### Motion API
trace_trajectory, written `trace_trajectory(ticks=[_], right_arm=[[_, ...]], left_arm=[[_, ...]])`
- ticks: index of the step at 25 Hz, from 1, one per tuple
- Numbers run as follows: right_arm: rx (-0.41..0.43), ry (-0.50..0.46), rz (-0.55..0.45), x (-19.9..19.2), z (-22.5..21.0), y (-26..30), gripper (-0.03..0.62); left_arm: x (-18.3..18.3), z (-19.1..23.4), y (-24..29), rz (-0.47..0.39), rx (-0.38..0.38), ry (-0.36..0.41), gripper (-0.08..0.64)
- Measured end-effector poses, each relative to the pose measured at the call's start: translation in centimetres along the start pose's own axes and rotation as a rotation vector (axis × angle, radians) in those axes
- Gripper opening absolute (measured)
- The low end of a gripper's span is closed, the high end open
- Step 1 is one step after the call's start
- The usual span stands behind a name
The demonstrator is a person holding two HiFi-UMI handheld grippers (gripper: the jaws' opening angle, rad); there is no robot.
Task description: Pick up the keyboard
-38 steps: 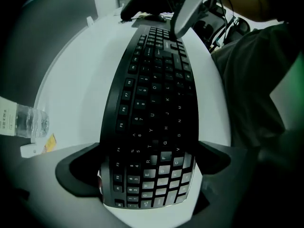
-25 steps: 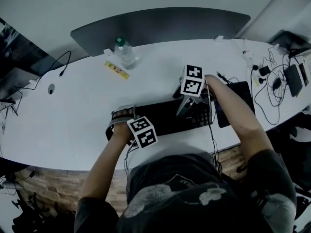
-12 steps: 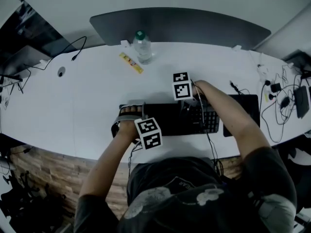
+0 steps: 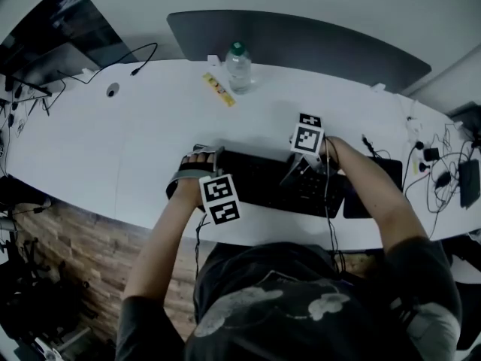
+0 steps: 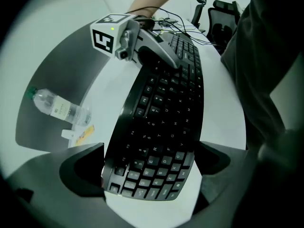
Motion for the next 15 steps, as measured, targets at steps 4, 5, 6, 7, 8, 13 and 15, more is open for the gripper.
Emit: trace_trajectory(ticks=[4,5,6,7,8,13,15], right_arm=[[-0.032,-0.023,-0.065,-1.2,1.0,-0.3,0.064],[-0.038,-0.034,-0.083,-1.5,1.3,-0.5,0.064],[-0.042,-0.049,-0.103,-1.7,1.6,-0.6,0.064],[-0.045,-0.067,-0.125,-1.9,2.0,-0.7,0.064],[-0.045,-0.085,-0.148,-2.0,2.4,-0.9,0.064],[-0.032,-0.164,-0.282,-2.8,4.6,-1.9,0.064],[-0.071,-0.214,-0.348,-3.3,5.4,-2.6,0.064]], left_arm=[[0.5,0.7,-2.5,-0.015,0.101,-0.132,0.588],[0.5,0.9,-3.3,-0.022,0.129,-0.174,0.588],[0.4,1.1,-4.1,-0.027,0.156,-0.223,0.588],[0.2,1.1,-4.8,-0.031,0.178,-0.284,0.589],[-0.1,1.0,-5.5,-0.037,0.193,-0.356,0.588],[-2.8,-0.8,-8.5,-0.132,0.320,-0.850,0.588],[-4.4,-1.6,-9.3,-0.172,0.407,-1.098,0.586]])
Point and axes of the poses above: the fingertips, and each gripper's own axes: y forward along the fingers, z to its left, x out of its top, the point moved 8 cm from there along -y, backward along the fingers, and after that the axes turned 14 degrees about x, right-handed, at the moved point
